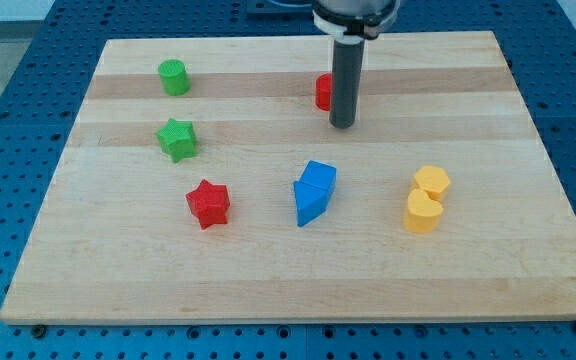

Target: Push red circle a bit down and left

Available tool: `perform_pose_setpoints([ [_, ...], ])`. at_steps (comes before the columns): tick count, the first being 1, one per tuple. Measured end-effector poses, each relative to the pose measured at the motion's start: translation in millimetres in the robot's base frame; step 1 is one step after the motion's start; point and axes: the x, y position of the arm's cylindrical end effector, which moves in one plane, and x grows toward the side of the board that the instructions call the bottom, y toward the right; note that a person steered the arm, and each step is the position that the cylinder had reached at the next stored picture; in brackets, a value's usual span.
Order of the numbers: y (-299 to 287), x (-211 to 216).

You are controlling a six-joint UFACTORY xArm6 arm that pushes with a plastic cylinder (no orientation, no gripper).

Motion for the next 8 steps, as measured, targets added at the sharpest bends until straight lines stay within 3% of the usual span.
perform_pose_setpoints([
  [1, 1.4, -23.4],
  [3, 24.8, -24.7],
  [4, 41.2, -64.2],
  [5, 15.7, -111.9],
  [8, 4.9, -67.1],
])
